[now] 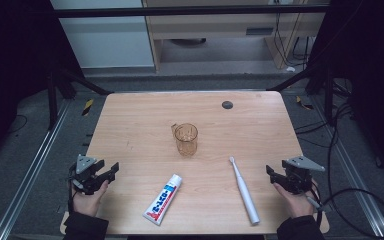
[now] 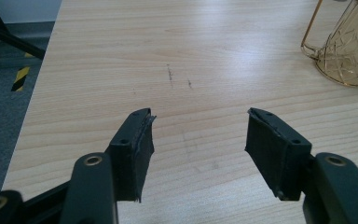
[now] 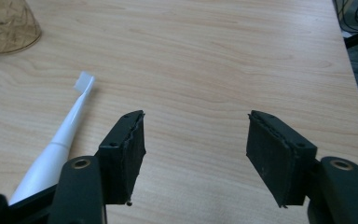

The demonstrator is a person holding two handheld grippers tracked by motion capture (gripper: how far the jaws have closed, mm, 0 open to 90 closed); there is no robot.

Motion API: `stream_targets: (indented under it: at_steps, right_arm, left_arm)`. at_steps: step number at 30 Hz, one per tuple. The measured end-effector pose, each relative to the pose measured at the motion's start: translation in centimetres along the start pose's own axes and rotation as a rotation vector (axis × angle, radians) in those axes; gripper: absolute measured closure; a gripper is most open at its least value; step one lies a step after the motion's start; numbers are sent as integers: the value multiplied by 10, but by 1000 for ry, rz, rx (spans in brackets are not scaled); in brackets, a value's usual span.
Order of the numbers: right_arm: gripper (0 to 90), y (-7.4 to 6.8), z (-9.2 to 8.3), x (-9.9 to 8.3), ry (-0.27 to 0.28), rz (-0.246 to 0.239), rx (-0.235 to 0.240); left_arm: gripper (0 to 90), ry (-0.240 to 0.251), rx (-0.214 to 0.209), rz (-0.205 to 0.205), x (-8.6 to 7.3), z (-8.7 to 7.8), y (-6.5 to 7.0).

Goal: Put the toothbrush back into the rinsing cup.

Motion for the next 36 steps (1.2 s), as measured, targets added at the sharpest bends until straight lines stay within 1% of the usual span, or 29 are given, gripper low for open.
stream_targets:
  at_steps: [2,4,6,9,14,18,19,20,23,26,29,32,36]
  right_arm:
    - [398,-3,-1,-1,-13,-20,10]
    - [416,-7,-1,-2,-24,-29,15]
    - [433,-11,-2,-1,-29,-45,31]
    - [467,-18,-5,0,-37,-59,44]
    - [537,-33,-10,1,-45,-80,90]
    - [617,-44,-12,-2,-68,-111,137]
    - [640,-47,-13,-3,-77,-110,145]
    - [660,-49,-14,-3,-80,-116,159]
    - [726,-54,-15,-5,-93,-134,180]
    - [785,-60,-17,-9,-106,-142,198]
    - [821,-65,-18,-13,-118,-155,211]
    - [838,-70,-18,-16,-128,-158,223]
    - [860,-75,-17,-15,-137,-154,223]
  left_arm:
    - [408,-3,4,7,-1,1,0]
    - [415,-5,4,7,-2,1,0]
    - [425,-2,8,11,-4,0,0]
    - [459,3,-3,13,-4,-3,0]
    - [496,-4,-18,19,-6,-3,2]
    - [525,-20,-4,42,-7,-1,4]
    - [530,-21,-1,43,-7,-1,4]
    - [533,-22,3,44,-7,-1,4]
    - [534,-32,15,43,-8,-2,3]
    - [536,-33,18,41,-8,-2,2]
    - [539,-39,18,44,-9,-1,3]
    - [541,-46,18,50,-9,0,4]
    - [539,-50,20,52,-9,0,4]
Point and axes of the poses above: each handheld gripper's, and its own axes: z roughly forward along the jaws, x roughly out of its top, y roughly to its right, the point moved 4 cm from there along z, roughly forward along the jaws, and after that the axes turned 7 degrees about -y, right-handed, at the moved point
